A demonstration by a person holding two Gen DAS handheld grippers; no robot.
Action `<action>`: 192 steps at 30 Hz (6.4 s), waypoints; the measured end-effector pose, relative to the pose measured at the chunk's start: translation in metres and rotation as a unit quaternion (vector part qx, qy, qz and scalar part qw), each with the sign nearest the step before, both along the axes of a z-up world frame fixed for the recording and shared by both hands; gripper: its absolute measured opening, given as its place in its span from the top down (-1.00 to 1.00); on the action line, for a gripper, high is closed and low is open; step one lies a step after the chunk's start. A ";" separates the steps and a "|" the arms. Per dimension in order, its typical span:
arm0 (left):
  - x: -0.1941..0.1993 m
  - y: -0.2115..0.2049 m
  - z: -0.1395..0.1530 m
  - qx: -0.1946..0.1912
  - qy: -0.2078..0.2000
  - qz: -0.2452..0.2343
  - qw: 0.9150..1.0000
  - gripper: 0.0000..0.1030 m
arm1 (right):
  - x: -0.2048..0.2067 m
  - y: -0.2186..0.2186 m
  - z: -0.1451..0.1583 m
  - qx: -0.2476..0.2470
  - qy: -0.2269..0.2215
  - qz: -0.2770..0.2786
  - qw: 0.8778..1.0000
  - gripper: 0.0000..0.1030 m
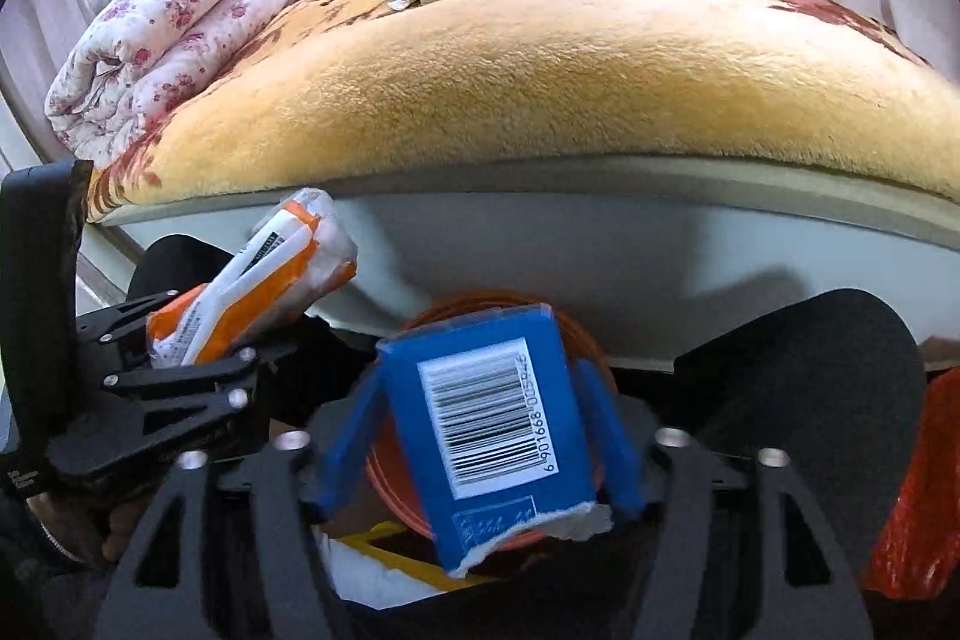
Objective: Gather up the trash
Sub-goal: 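Drop the bread bag and milk carton into the orange bucket with both tools, then grasp the green snack bag with the right tool, then grasp the wooden block with the left tool while the right tool holds the snack bag, then lower both tools over the bucket and release the block and snack bag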
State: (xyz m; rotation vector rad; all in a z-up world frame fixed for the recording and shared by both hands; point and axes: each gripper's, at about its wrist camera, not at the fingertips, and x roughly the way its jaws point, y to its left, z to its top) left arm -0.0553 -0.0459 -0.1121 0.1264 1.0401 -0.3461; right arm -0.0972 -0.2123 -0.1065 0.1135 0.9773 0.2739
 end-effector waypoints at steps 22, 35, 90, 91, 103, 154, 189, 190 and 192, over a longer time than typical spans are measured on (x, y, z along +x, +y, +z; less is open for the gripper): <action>0.000 0.014 0.036 -0.021 -0.057 0.003 0.998 -0.48 | -0.002 -0.030 0.026 0.023 -0.038 -0.024 0.999 -0.47; 0.065 0.027 0.105 -0.057 -0.164 0.075 0.982 -0.68 | 0.115 -0.072 0.110 -0.026 -0.127 -0.038 0.991 -0.47; 0.333 0.005 0.053 -0.132 0.008 0.099 0.986 -0.13 | 0.158 -0.124 0.075 0.094 -0.149 -0.094 0.980 0.54; 0.334 0.005 0.050 -0.124 0.013 0.100 0.987 -0.07 | 0.157 -0.125 0.075 0.094 -0.149 -0.095 0.980 0.54; 0.301 0.010 0.073 -0.114 -0.055 0.091 0.988 0.31 | 0.148 -0.118 0.081 0.083 -0.148 -0.096 0.981 0.54; -0.005 0.018 0.026 -0.018 -0.046 0.066 0.997 0.31 | -0.012 -0.010 0.022 0.052 -0.060 -0.038 0.996 0.54; 0.028 0.037 0.077 -0.043 -0.110 0.089 0.989 -0.73 | 0.126 -0.035 0.106 -0.020 -0.151 -0.029 0.988 -0.43; 0.033 0.039 0.079 -0.045 -0.112 0.095 0.988 -0.73 | 0.142 -0.036 0.110 -0.024 -0.154 -0.030 0.987 -0.43; 0.042 0.042 0.082 -0.048 -0.116 0.104 0.987 -0.73 | 0.179 -0.040 0.117 -0.023 -0.155 -0.031 0.987 -0.42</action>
